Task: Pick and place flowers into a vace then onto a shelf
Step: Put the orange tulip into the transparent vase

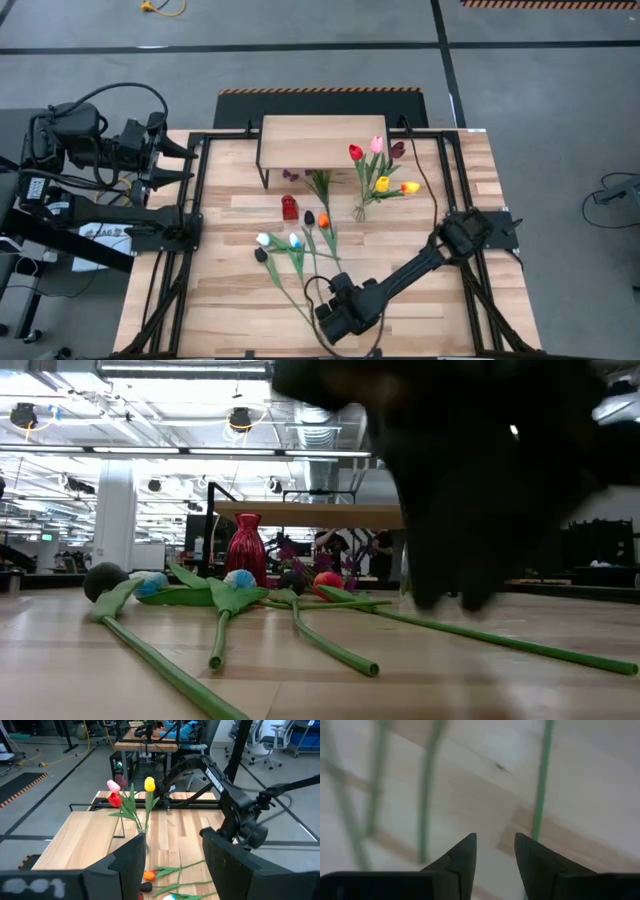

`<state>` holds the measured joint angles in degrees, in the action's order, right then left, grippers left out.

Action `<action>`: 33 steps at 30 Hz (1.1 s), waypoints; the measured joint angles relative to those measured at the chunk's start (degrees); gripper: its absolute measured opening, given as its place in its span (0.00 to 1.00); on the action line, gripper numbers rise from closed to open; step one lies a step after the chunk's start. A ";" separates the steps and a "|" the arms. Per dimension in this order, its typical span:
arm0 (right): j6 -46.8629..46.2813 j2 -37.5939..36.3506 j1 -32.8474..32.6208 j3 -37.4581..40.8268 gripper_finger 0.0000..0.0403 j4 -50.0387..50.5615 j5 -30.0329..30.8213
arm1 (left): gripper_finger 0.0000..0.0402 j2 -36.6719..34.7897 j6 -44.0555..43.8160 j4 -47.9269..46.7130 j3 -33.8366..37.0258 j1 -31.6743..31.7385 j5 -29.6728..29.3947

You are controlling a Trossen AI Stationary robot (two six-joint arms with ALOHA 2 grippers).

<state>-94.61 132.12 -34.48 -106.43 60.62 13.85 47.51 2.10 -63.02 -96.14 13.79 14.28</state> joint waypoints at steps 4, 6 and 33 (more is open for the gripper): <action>-3.30 2.05 -0.07 -0.07 0.31 1.31 -1.36 | 0.47 0.00 -0.41 0.00 0.00 0.01 0.00; -3.30 2.04 -0.07 -0.11 0.30 1.90 -1.54 | 0.47 0.00 -0.95 0.00 0.00 -0.01 0.00; 3.60 0.27 1.47 2.87 0.25 3.89 -5.06 | 0.47 0.01 -2.36 -0.02 0.00 -0.01 -0.04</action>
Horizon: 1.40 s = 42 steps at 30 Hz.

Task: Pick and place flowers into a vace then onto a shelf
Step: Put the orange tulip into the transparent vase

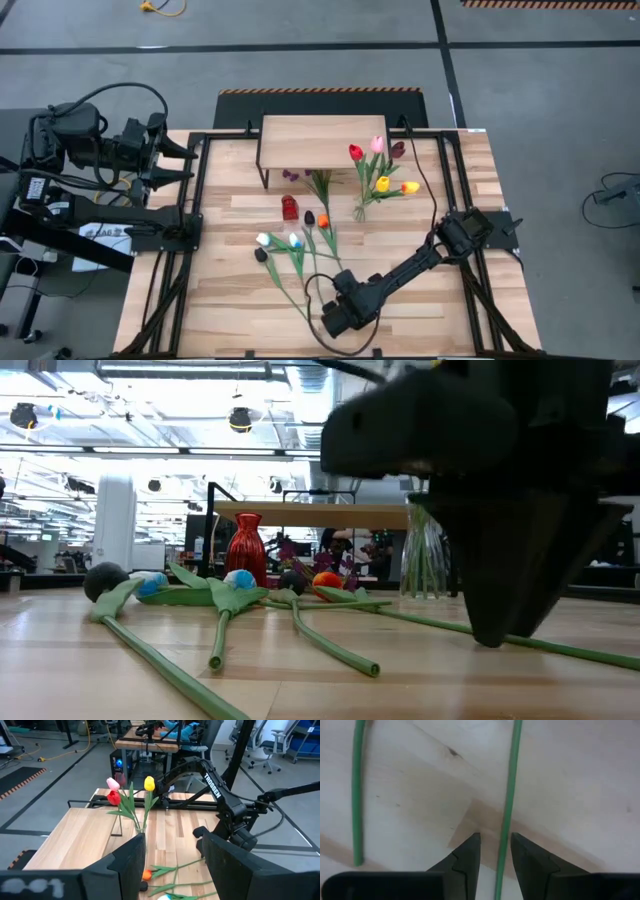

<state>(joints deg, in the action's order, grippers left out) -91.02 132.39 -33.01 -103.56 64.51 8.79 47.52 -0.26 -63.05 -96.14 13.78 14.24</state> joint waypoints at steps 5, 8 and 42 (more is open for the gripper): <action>0.00 -0.52 0.86 2.60 0.25 -2.18 -4.28 | 0.47 0.01 -0.03 -0.02 0.00 0.00 0.00; 0.02 -0.58 1.49 3.77 0.24 -3.73 -7.06 | 0.47 0.01 -0.04 -0.02 0.00 0.01 0.00; -15.78 0.12 -8.19 -23.25 0.00 25.00 -1.42 | 0.47 0.10 -0.89 -0.48 0.00 0.02 0.04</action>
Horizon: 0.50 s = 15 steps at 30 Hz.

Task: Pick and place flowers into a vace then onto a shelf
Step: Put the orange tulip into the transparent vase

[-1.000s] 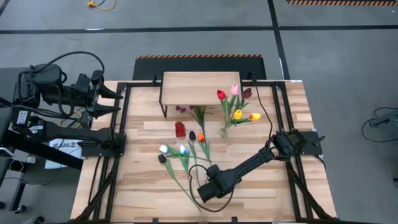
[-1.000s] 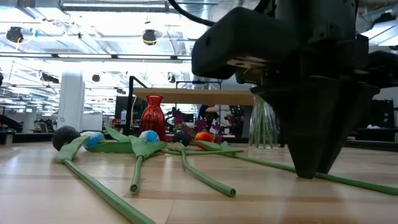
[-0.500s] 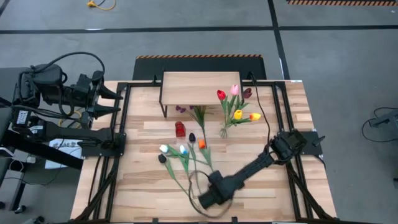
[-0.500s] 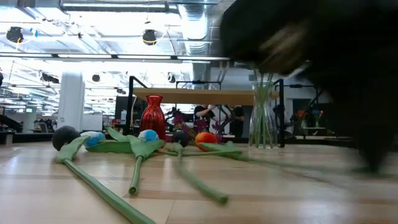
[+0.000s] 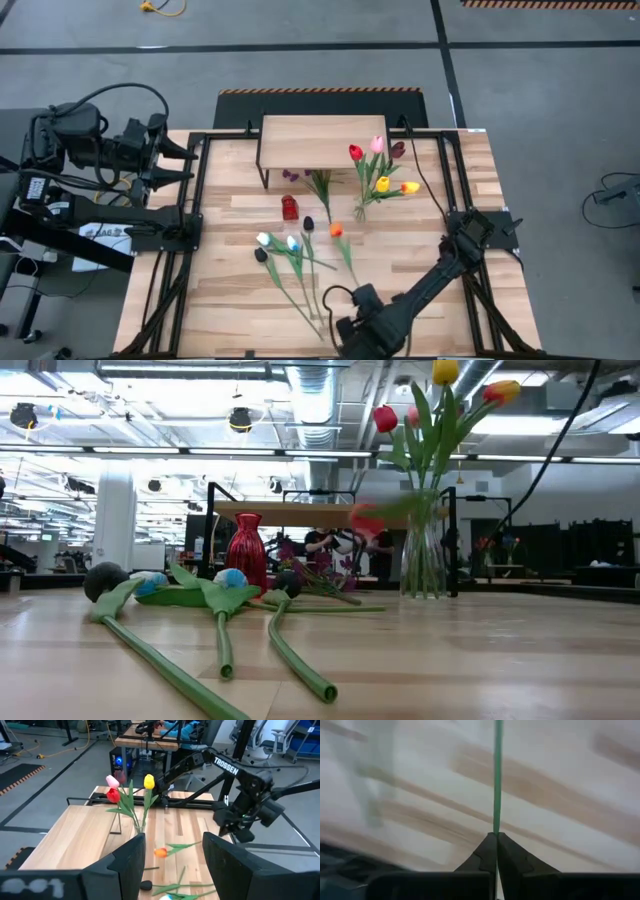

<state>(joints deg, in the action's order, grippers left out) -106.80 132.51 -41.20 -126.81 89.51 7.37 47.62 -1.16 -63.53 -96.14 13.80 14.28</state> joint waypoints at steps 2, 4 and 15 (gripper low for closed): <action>3.00 -0.09 -0.04 -2.20 0.00 -0.62 4.00 | 0.47 0.00 -0.48 0.01 0.00 0.00 0.17; 6.43 -0.09 0.25 -4.55 0.00 -0.19 7.25 | 0.47 0.04 -0.54 0.00 0.00 -0.02 0.69; 28.43 -6.44 5.51 -7.64 0.00 -2.59 24.49 | 0.47 0.37 -4.23 1.74 0.02 -0.02 -1.69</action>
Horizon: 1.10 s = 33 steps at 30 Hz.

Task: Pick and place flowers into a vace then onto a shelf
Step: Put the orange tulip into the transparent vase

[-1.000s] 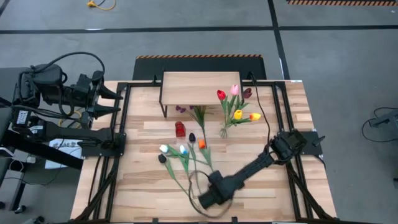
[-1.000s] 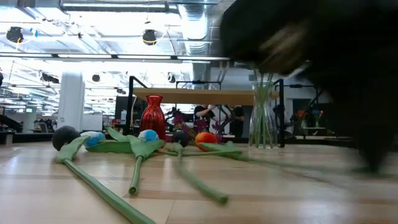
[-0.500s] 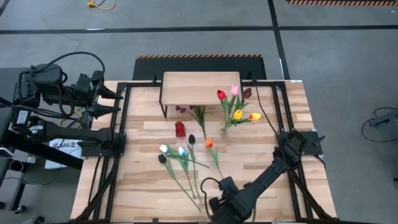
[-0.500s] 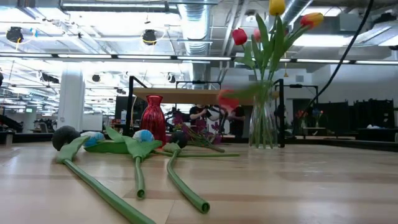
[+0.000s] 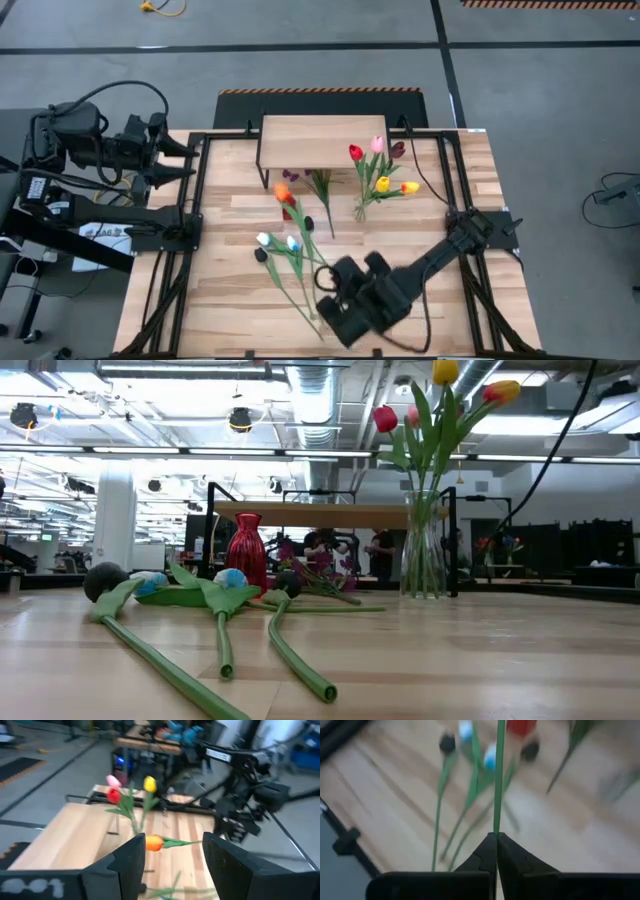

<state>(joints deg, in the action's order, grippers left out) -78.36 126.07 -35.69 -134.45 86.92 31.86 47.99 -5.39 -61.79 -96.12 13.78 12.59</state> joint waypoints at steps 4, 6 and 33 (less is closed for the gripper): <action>9.33 -4.76 2.25 -0.02 0.00 -1.44 7.14 | 0.47 0.02 -3.78 2.59 0.00 0.00 -3.99; 14.42 -6.98 3.16 -0.07 0.00 -3.26 12.01 | 0.47 0.00 -4.74 3.64 0.00 0.02 -4.33; 74.35 -15.20 17.56 -0.04 0.00 -48.84 5.53 | 0.47 14.46 -6.40 41.87 0.02 0.01 14.78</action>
<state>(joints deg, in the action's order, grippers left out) -4.01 110.87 -18.13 -134.50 38.09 37.38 62.45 -11.79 -19.92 -96.09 13.79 27.38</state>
